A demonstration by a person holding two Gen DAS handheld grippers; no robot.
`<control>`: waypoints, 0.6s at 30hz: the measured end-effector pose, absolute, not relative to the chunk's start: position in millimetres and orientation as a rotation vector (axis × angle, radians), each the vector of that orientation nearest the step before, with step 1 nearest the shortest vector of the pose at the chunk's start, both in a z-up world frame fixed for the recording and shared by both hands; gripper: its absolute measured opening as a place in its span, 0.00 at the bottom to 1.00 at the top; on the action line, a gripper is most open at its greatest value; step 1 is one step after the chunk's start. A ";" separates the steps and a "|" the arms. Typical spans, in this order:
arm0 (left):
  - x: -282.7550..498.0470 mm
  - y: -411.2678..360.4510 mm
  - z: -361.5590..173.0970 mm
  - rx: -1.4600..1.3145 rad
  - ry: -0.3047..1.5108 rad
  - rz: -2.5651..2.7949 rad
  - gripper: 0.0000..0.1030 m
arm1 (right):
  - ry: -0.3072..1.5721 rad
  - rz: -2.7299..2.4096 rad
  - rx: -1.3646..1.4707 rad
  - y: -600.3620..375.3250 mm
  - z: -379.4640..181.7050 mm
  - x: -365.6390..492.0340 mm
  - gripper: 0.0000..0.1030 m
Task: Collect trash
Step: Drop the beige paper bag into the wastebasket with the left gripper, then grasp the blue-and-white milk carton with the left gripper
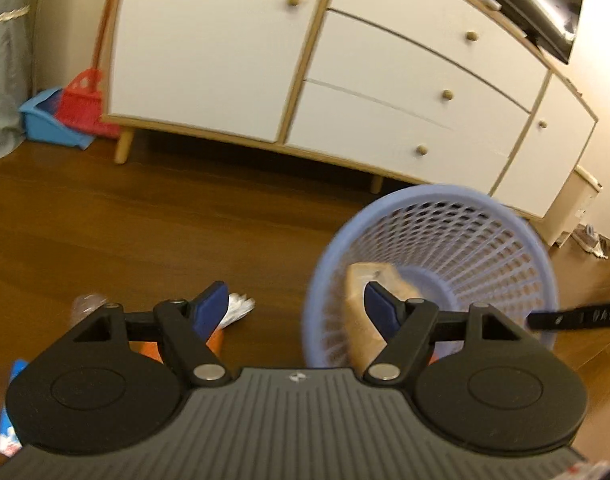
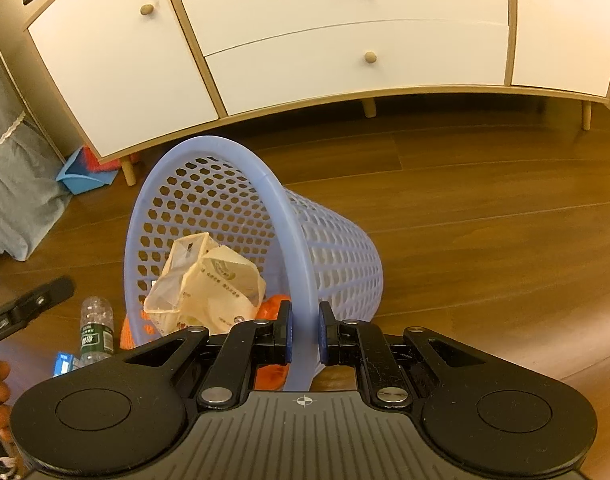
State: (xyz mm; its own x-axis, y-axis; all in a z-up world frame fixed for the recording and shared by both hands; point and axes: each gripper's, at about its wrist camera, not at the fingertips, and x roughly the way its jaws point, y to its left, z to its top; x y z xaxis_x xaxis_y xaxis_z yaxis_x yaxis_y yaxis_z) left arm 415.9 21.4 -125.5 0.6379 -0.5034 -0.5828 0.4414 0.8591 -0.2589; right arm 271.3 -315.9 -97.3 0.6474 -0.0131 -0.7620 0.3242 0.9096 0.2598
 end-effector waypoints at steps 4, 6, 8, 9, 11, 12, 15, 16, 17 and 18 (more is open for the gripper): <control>415.0 65.1 -135.7 -0.049 0.731 -0.475 0.68 | 0.851 -0.195 0.390 -315.4 -98.0 270.1 0.08; 412.7 90.4 -140.2 -0.013 0.753 -0.454 0.68 | 0.851 -0.197 0.388 -314.9 -98.1 270.1 0.08; 409.8 117.4 -145.3 0.032 0.773 -0.423 0.68 | 0.849 -0.205 0.385 -314.4 -97.7 270.2 0.08; 409.6 129.6 -147.3 0.053 0.784 -0.403 0.68 | 0.847 -0.211 0.387 -314.9 -97.9 270.1 0.08; 409.5 155.6 -152.8 0.088 0.806 -0.355 0.68 | 0.843 -0.222 0.392 -314.4 -98.1 270.5 0.08; 410.0 166.7 -155.6 0.100 0.818 -0.333 0.68 | 0.842 -0.226 0.392 -312.8 -98.3 270.0 0.08; 412.9 195.5 -168.6 0.136 0.863 -0.270 0.68 | 0.840 -0.225 0.377 -306.5 -98.1 270.5 0.08; 413.9 203.5 -173.6 0.144 0.878 -0.254 0.68 | 0.840 -0.224 0.370 -306.4 -98.0 270.7 0.08; 415.2 209.0 -178.9 0.153 0.891 -0.237 0.68 | 0.840 -0.222 0.365 -305.4 -97.9 271.1 0.08; 416.9 214.0 -183.9 0.157 0.903 -0.223 0.68 | 0.839 -0.223 0.361 -305.6 -98.1 271.1 0.08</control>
